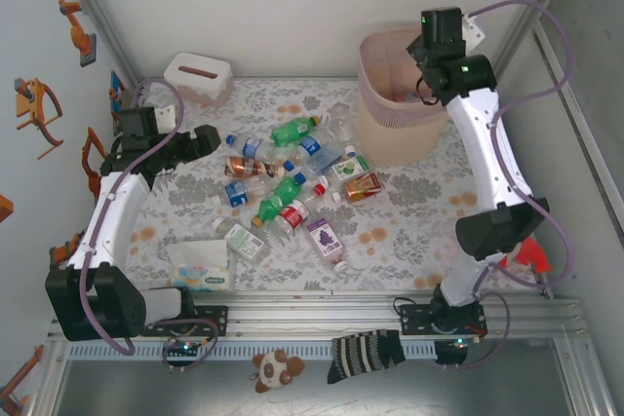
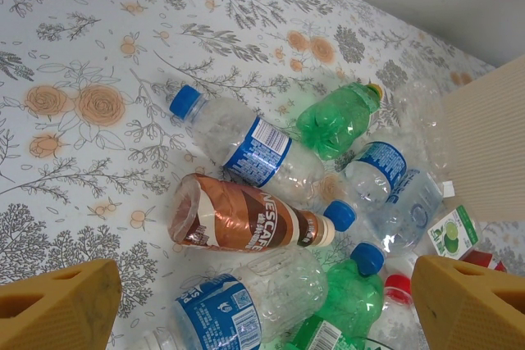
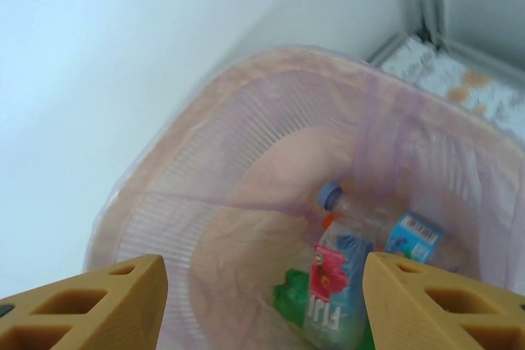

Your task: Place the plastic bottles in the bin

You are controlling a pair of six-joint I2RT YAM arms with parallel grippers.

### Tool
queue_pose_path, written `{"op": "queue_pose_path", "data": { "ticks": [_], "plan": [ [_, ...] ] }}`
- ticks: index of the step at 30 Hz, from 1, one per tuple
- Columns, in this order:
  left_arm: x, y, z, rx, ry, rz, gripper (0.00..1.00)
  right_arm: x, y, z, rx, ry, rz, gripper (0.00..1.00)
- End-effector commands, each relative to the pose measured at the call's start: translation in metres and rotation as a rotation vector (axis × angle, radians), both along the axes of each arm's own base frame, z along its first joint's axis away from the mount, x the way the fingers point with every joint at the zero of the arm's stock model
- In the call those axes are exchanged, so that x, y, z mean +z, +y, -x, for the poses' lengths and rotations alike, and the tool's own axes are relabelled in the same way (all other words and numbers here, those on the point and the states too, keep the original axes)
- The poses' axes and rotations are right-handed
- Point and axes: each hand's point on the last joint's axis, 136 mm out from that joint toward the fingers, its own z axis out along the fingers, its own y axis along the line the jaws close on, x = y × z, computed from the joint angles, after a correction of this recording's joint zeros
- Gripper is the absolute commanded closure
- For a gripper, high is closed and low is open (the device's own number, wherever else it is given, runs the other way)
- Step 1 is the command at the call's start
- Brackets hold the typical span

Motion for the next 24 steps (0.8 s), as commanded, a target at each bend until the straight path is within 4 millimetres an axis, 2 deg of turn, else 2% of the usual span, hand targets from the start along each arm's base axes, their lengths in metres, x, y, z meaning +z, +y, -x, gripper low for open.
{"op": "queue_pose_path", "data": {
  "ticks": [1, 7, 14, 18, 24],
  "plan": [
    [0.003, -0.002, 0.002, -0.008, -0.015, 0.004, 0.09, 0.027, 0.018, 0.006, 0.229, -0.088, 0.2, 0.39],
    [-0.002, -0.004, 0.001, -0.016, 0.005, 0.011, 0.09, 0.024, 0.044, 0.032, 0.501, -0.097, 0.322, 0.39],
    [-0.009, -0.004, 0.0, -0.017, 0.028, 0.012, 0.11, -0.005, 0.065, 0.062, 0.713, -0.036, 0.335, 0.36],
    [-0.012, -0.006, -0.001, -0.024, 0.04, 0.011, 0.12, -0.023, 0.085, 0.087, 0.866, -0.033, 0.3, 0.37],
    [-0.015, -0.005, -0.002, -0.023, 0.052, 0.001, 0.12, -0.057, 0.095, 0.122, 0.977, 0.038, 0.258, 0.38]
  ]
}}
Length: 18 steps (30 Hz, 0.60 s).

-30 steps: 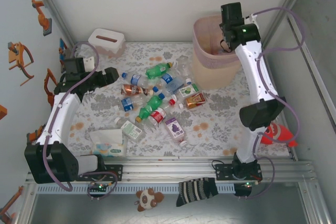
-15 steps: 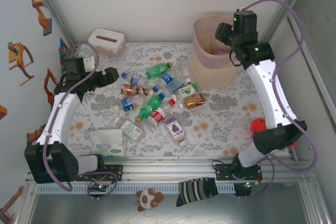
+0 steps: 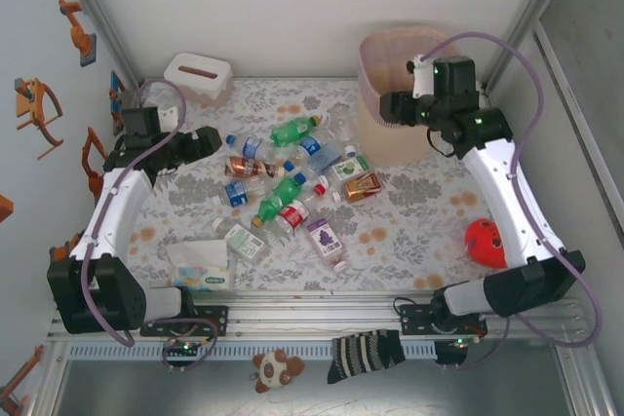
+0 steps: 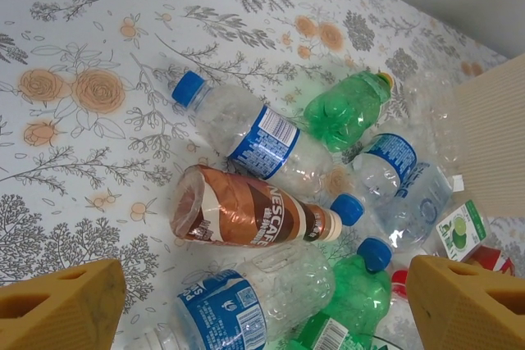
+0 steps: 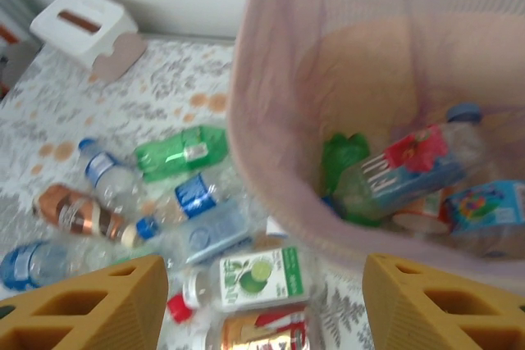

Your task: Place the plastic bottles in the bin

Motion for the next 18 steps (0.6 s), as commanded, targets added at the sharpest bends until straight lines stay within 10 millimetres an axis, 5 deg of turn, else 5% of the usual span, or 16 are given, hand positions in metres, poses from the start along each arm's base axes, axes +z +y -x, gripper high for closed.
{"op": "queue_pose_path", "data": {
  "ticks": [1, 18],
  "plan": [
    [-0.001, -0.003, 0.001, -0.019, 0.009, -0.001, 0.12, -0.008, 0.016, 0.029, 0.115, 0.027, -0.014, 0.38],
    [-0.008, -0.007, -0.001, -0.024, 0.033, 0.022, 0.12, -0.151, 0.076, 0.133, 0.171, 0.423, 0.32, 0.4]
  ]
}}
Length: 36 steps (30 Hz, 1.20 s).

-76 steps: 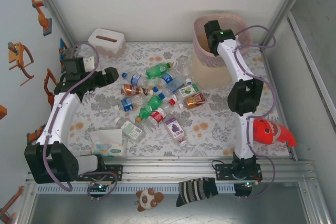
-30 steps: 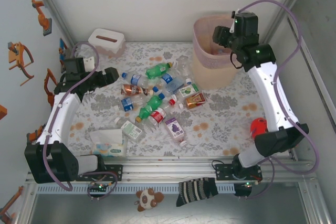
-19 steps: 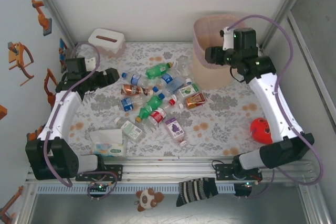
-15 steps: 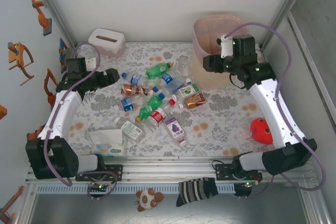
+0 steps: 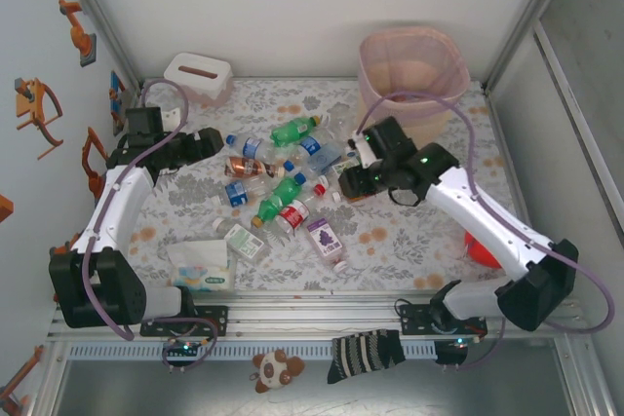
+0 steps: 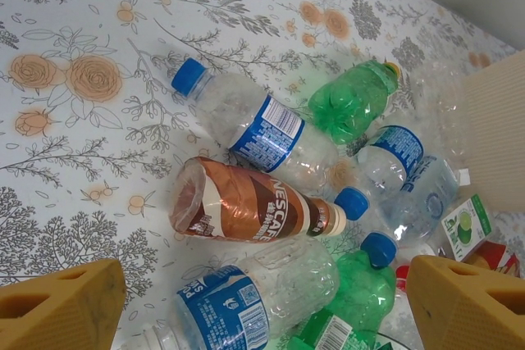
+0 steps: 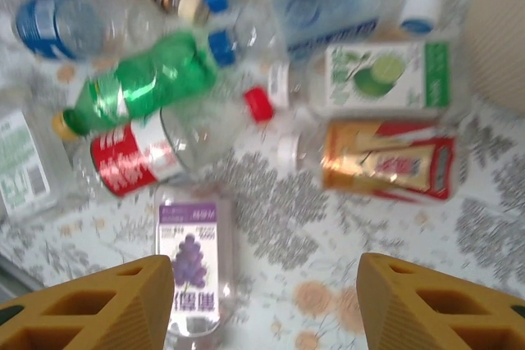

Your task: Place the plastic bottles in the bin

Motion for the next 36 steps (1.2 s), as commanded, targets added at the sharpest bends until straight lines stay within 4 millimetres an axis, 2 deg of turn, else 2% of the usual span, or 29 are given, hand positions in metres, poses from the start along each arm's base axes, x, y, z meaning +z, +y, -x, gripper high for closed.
{"op": "queue_pose_path", "data": {
  "ticks": [1, 9, 15, 20, 29, 36],
  "plan": [
    [0.001, -0.005, 0.0, -0.019, 0.008, 0.022, 0.12, -0.024, -0.003, 0.013, -0.043, 0.043, 0.138, 0.39],
    [0.001, -0.007, 0.002, -0.025, 0.003, 0.015, 0.12, -0.074, 0.038, 0.036, 0.037, 0.148, 0.231, 0.36],
    [0.001, -0.011, 0.002, -0.034, 0.008, 0.023, 0.12, -0.105, 0.057, 0.047, 0.07, 0.233, 0.282, 0.3],
    [0.003, -0.012, 0.003, -0.038, -0.001, 0.017, 0.12, -0.125, 0.071, 0.048, 0.056, 0.262, 0.297, 0.24],
    [0.003, -0.015, 0.003, -0.047, 0.008, 0.036, 0.12, -0.156, 0.076, 0.051, 0.024, 0.304, 0.331, 0.22],
    [0.002, -0.012, 0.003, -0.038, 0.004, 0.018, 0.11, -0.167, 0.072, 0.051, 0.021, 0.303, 0.375, 0.23]
  ]
}}
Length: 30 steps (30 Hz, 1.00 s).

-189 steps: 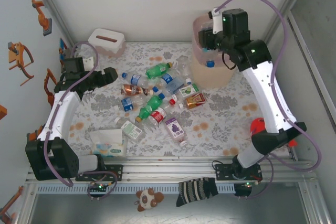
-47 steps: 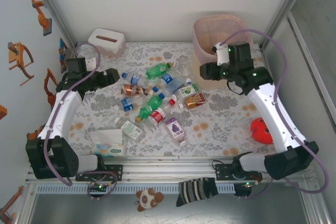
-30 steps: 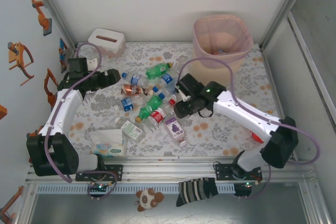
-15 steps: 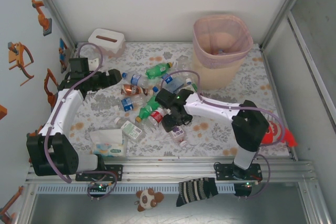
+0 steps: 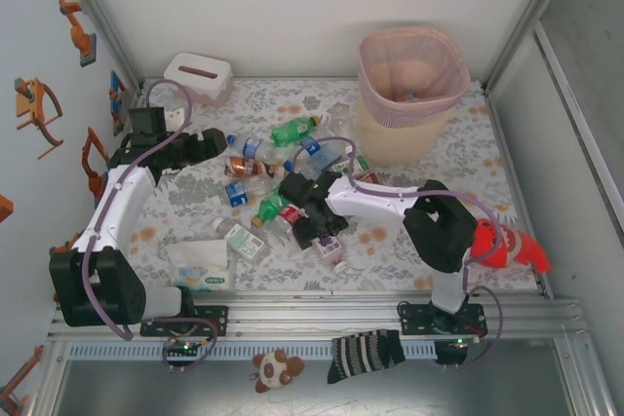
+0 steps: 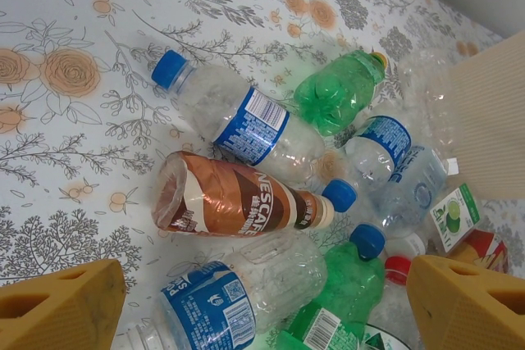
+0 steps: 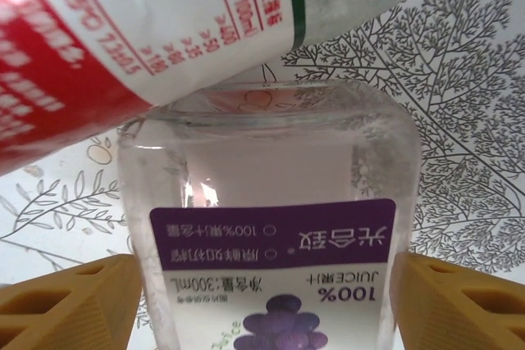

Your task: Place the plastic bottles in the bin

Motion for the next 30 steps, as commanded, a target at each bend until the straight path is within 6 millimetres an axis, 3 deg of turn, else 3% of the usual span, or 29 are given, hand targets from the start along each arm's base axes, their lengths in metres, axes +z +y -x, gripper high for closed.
{"op": "queue_pose_path", "data": {
  "ticks": [1, 11, 19, 25, 30],
  "plan": [
    [0.003, -0.003, 0.001, -0.007, 0.0, 0.006, 0.11, -0.003, -0.002, 0.0, -0.011, -0.012, 0.025, 0.24],
    [0.002, -0.003, 0.0, -0.009, 0.003, 0.008, 0.11, -0.003, -0.006, -0.001, -0.014, -0.023, 0.045, 0.32],
    [0.008, -0.004, 0.002, -0.024, -0.021, 0.004, 0.11, 0.021, -0.011, -0.002, -0.024, -0.061, 0.016, 0.35],
    [0.043, -0.006, 0.001, -0.064, -0.122, -0.022, 0.11, 0.047, -0.02, -0.003, -0.028, -0.116, -0.008, 0.36],
    [0.091, -0.007, 0.002, -0.123, -0.241, -0.067, 0.11, 0.067, -0.026, -0.005, -0.034, -0.16, -0.03, 0.36]
  ]
}}
